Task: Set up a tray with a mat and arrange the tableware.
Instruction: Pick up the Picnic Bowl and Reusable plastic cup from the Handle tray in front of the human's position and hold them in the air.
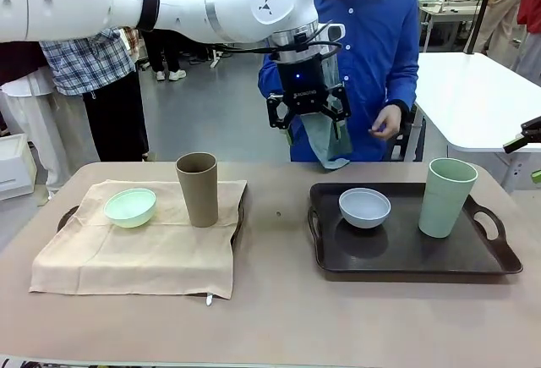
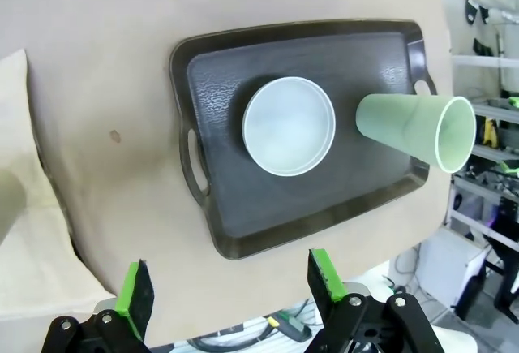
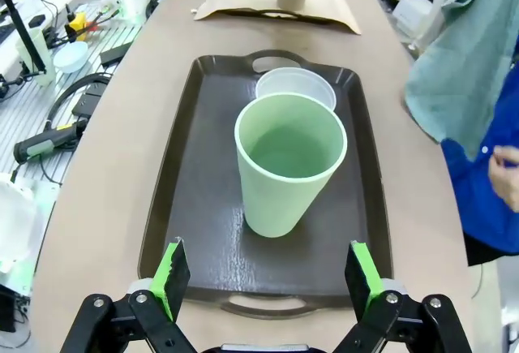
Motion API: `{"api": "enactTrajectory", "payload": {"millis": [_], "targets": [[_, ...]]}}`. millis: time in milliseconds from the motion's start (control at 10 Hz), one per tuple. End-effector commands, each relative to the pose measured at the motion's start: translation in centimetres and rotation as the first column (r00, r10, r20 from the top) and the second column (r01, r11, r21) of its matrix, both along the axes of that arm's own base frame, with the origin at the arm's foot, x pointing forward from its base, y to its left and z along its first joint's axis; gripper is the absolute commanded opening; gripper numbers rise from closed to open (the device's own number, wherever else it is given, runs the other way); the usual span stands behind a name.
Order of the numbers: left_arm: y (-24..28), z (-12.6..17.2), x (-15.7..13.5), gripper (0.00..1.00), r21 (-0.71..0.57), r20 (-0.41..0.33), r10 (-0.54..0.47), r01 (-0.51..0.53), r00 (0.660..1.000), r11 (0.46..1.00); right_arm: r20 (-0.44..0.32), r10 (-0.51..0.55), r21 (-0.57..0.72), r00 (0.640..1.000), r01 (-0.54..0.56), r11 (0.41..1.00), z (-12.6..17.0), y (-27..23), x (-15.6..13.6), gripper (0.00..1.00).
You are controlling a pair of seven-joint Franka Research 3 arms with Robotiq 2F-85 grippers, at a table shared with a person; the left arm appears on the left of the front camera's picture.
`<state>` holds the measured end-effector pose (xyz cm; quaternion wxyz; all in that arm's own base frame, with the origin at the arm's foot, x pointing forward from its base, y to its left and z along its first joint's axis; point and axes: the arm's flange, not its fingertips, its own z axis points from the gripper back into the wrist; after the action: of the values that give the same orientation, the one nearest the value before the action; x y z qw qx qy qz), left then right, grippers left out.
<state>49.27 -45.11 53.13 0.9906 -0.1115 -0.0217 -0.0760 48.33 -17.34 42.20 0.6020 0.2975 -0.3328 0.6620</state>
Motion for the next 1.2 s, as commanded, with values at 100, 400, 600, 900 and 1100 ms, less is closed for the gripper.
{"api": "enactTrajectory", "payload": {"millis": [100, 400, 600, 900, 1100], "targets": [[0.7, 0.0, -0.9, 1.0, 0.032, 0.015, 0.008, -0.009, 1.0, 0.999, -0.001, -0.002, -0.004, 1.0, 0.002, 1.0, 0.0, -0.2, -0.1, 1.0], [-1.3, 0.0, -0.5, 1.0, 0.05, 0.131, 0.032, -0.039, 0.991, 0.998, -0.051, -0.028, -0.022, 0.998, 0.027, 0.999, -2.6, 1.1, 2.0, 1.0], [-2.0, -1.3, -0.8, 1.0, 0.055, 0.15, 0.072, -0.081, 0.986, 0.995, -0.044, -0.04, -0.066, 0.998, 0.037, 0.997, -3.8, 2.0, 2.3, 1.0], [-3.8, -4.5, -0.5, 1.0, 0.124, 0.13, 0.087, -0.103, 0.988, 0.987, -0.044, -0.018, -0.044, 0.999, 0.017, 0.999, -6.1, 3.3, 2.8, 1.0], [-4.4, -6.2, 0.3, 1.0, 0.148, 0.118, 0.022, -0.039, 0.993, 0.988, -0.028, -0.005, -0.033, 1.0, 0.004, 0.999, -7.3, 4.1, 3.3, 1.0]]}}
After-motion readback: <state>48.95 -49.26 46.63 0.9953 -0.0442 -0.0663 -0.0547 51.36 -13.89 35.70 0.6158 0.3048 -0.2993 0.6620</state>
